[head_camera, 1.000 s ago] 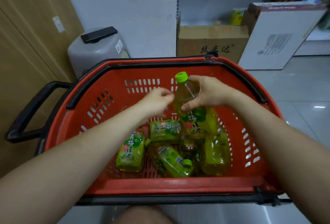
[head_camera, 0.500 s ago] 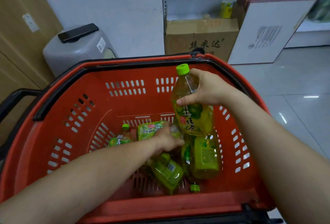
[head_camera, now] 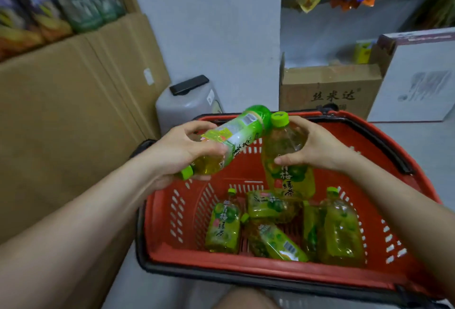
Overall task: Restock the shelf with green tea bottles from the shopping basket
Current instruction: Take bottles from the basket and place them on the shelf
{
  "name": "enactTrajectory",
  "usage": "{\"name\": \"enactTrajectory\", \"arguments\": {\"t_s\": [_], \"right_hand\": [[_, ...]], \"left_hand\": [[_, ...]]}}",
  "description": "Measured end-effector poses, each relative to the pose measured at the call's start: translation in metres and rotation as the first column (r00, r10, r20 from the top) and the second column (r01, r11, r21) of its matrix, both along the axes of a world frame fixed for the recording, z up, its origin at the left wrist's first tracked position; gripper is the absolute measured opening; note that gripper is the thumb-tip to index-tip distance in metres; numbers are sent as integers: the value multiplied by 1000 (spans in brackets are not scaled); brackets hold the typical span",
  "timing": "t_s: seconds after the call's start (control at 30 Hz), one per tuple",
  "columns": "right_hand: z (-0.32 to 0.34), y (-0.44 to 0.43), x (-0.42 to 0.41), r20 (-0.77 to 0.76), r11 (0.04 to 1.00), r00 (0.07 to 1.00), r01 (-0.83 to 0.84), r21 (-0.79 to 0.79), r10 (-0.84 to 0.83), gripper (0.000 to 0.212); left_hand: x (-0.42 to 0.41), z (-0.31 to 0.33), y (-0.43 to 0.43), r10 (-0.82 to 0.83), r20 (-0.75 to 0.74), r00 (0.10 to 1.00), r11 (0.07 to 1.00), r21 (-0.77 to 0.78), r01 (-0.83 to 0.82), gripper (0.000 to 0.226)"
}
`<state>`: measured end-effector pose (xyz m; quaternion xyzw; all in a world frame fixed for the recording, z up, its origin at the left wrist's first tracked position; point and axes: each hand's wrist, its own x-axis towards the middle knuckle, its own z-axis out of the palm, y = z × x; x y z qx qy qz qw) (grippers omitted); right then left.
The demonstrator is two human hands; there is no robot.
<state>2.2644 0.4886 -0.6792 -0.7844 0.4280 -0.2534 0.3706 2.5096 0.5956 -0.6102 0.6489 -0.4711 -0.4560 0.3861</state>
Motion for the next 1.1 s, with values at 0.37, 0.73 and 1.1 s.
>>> {"name": "enactTrajectory", "arguments": {"t_s": [0.37, 0.73, 1.1], "right_hand": [[124, 81, 123, 493, 978, 847, -141, -154, 199, 74], [206, 178, 296, 699, 908, 587, -339, -246, 408, 69], [245, 274, 417, 765, 847, 410, -422, -324, 497, 78]], "left_hand": [[91, 116, 130, 263, 149, 953, 901, -392, -188, 58], [198, 228, 301, 681, 442, 584, 699, -631, -337, 60], [258, 268, 407, 913, 378, 157, 409, -826, -388, 50]]}}
